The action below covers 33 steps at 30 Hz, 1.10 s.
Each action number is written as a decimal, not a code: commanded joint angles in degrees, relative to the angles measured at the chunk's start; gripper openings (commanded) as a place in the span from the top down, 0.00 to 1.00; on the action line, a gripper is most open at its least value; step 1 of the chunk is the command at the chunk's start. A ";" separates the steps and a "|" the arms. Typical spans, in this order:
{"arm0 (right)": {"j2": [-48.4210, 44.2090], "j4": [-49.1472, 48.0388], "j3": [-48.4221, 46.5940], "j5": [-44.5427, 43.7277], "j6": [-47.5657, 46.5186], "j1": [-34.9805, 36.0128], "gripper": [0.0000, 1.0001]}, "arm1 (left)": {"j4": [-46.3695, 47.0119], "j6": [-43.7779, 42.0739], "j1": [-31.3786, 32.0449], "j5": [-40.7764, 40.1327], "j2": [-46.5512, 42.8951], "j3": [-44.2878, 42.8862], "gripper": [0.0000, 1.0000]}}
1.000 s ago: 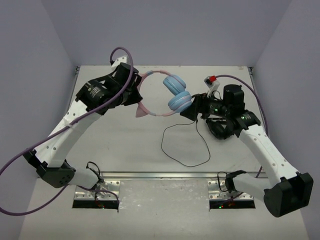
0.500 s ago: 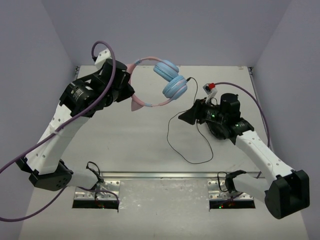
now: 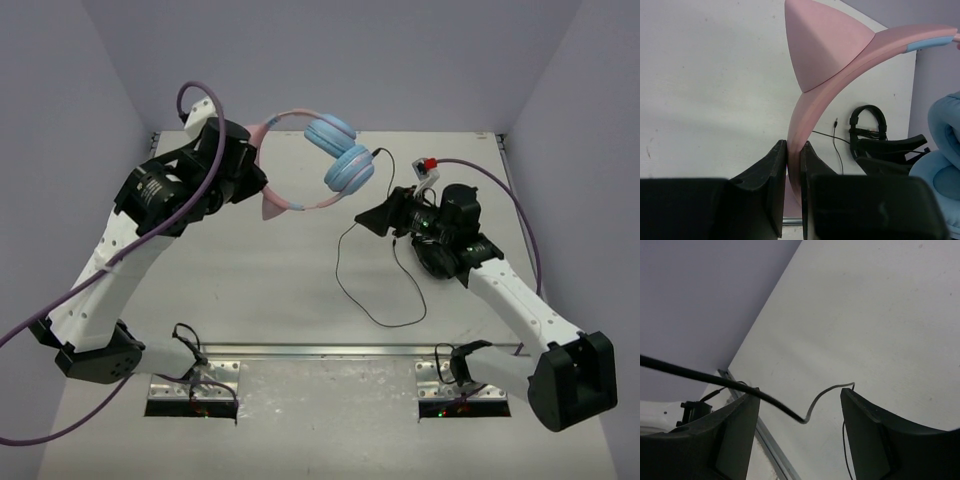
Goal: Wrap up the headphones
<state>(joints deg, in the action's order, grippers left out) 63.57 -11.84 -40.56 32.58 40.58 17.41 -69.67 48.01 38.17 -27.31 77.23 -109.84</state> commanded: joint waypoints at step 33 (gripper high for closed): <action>11.15 -13.50 -6.29 -7.25 -4.26 6.40 0.99 | 1.65 2.71 -0.12 -2.38 -2.18 -6.70 0.99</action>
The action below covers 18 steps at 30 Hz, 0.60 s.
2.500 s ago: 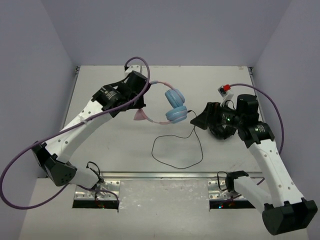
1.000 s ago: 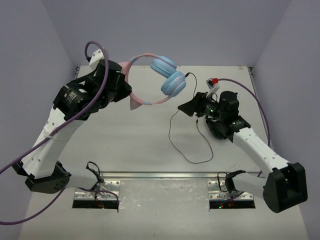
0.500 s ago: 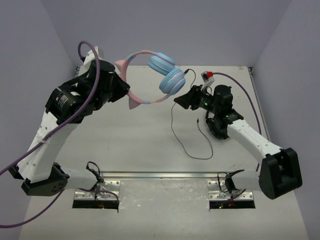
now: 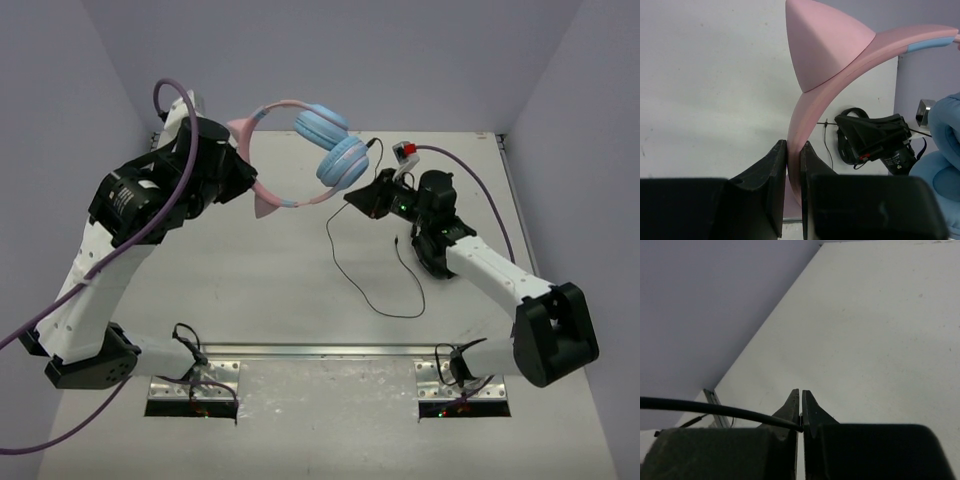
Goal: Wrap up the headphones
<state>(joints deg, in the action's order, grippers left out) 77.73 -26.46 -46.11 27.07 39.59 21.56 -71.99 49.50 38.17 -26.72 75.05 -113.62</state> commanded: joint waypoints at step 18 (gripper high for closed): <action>-32.91 48.16 -13.91 -44.91 -32.18 4.10 0.99 | 24.16 -27.48 -0.64 -1.12 1.68 27.74 1.00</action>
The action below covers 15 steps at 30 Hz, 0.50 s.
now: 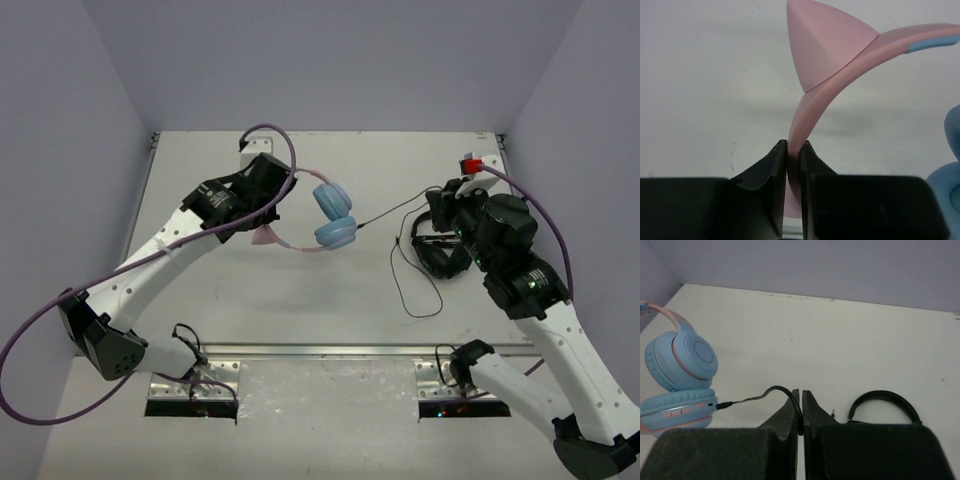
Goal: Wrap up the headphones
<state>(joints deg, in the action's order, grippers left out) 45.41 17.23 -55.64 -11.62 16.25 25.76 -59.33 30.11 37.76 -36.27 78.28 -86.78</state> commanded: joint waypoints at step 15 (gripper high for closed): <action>10.32 17.32 -21.29 32.82 -17.92 -0.09 0.99 | 25.14 -21.67 8.65 40.58 -5.41 18.14 1.00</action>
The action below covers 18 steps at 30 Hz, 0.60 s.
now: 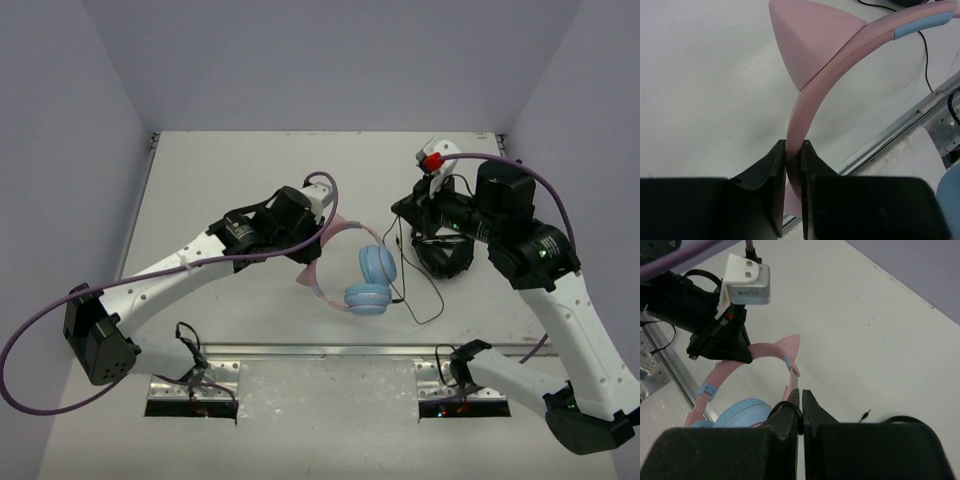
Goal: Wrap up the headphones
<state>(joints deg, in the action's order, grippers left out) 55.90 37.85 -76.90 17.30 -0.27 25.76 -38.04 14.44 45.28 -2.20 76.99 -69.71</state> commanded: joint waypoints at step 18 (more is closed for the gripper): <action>1.85 -12.43 8.69 5.55 8.09 -0.01 0.95 | 0.86 -11.45 1.66 3.52 -6.77 -1.65 1.00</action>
<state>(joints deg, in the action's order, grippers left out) 57.93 33.28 -69.10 22.76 5.54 25.76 -37.26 6.00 45.74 0.01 70.61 -68.10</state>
